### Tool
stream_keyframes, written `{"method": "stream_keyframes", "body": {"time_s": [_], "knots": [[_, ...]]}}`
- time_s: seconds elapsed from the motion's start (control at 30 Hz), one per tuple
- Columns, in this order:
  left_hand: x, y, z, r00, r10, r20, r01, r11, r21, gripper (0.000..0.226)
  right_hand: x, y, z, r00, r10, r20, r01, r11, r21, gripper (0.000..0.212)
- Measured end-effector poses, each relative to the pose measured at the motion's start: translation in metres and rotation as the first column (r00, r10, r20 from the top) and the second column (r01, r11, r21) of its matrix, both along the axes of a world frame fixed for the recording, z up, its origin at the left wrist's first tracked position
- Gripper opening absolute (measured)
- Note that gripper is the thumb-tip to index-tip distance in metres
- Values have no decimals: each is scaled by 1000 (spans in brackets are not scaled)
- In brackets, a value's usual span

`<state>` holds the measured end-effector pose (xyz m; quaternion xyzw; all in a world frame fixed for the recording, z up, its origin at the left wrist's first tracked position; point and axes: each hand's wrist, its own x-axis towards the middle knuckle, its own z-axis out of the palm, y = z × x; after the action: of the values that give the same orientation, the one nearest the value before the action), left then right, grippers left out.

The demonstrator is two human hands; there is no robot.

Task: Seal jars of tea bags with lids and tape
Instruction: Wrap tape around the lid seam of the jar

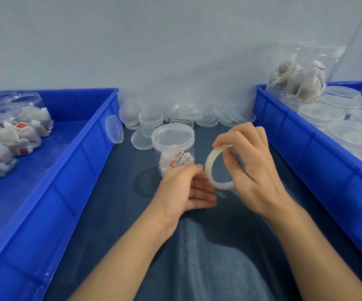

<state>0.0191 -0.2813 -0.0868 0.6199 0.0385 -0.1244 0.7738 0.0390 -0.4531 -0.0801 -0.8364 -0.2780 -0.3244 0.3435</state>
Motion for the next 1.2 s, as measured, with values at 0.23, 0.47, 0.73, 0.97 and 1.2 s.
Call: {"method": "stream_keyframes", "body": {"time_s": [0.23, 0.47, 0.73, 0.97, 1.2], "knots": [[-1, 1, 1, 1000, -26, -12, 26, 1000, 8, 31, 1, -2, 0, 1000, -2, -24, 2, 1000, 22, 24], [-1, 1, 2, 1000, -19, 10, 18, 997, 70, 27, 0, -3, 1, 995, 18, -95, -14, 999, 49, 20], [-1, 4, 3, 992, -78, -101, 69, 994, -83, 28, 2, -5, 7, 959, 35, -282, 60, 945, 320, 12], [-1, 4, 4, 966, -159, -203, 112, 968, -227, 35, 9, -11, 5, 853, 139, -504, 153, 855, 496, 5], [0, 4, 3, 982, -89, -169, 63, 986, -153, 26, 8, -12, 10, 774, 249, -582, 208, 768, 606, 25]]}}
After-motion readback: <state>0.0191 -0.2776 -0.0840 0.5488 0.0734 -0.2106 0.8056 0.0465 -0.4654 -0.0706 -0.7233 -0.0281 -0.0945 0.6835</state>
